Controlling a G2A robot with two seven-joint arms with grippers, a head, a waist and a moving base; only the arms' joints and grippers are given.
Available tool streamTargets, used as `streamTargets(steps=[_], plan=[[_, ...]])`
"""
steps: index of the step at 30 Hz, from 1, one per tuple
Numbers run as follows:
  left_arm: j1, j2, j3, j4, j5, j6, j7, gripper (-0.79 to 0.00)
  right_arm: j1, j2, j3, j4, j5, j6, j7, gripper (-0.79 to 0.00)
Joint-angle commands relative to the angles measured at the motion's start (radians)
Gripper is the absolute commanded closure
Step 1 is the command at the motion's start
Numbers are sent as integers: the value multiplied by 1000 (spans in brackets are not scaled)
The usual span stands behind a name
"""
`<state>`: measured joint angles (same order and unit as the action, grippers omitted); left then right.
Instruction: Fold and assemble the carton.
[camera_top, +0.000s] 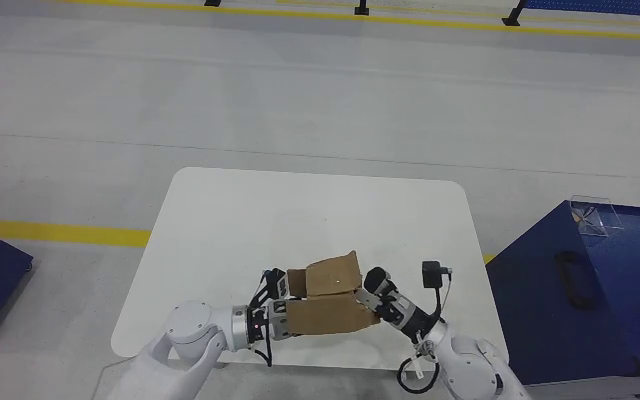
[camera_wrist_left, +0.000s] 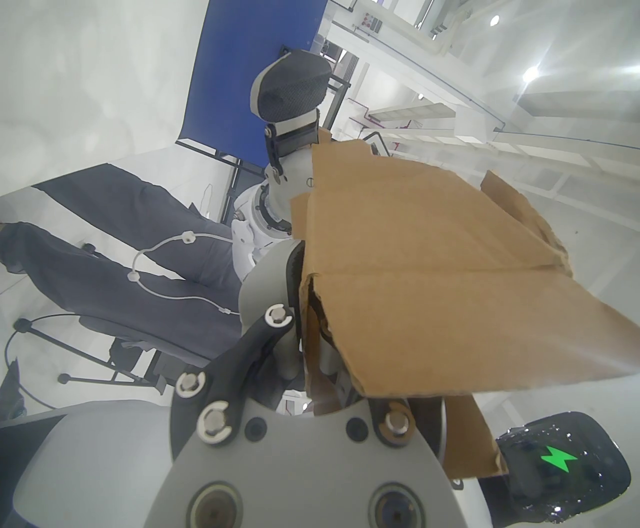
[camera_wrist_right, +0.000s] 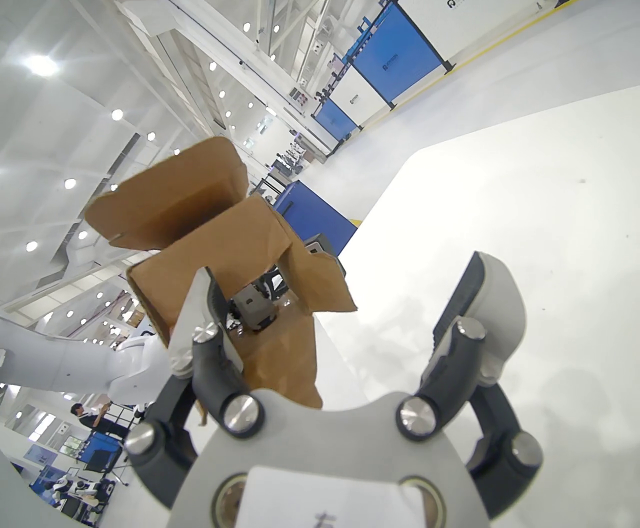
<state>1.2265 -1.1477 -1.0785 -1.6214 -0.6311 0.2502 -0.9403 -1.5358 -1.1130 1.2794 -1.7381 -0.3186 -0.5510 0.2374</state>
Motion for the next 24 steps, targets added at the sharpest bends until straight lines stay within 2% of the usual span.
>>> streamTargets(steps=[1,8,15,20,24], plan=[[0,1,-1,0,0,0,-2,0,6,-2,-11,6,-4,4,0,-785],[0,3,-5,3,-6,0,-5,0,24,-7,-30,20,-11,10,-4,-785],[4,4,-22,6,-33,-4,21,0,12,-1,46,17,33,-4,-25,-785],[7,0,-46,15,-81,-14,111,0,-25,6,127,-7,56,-33,-69,-785],[12,-3,-42,3,-27,-70,203,0,-65,8,128,-39,5,-45,-58,-785]])
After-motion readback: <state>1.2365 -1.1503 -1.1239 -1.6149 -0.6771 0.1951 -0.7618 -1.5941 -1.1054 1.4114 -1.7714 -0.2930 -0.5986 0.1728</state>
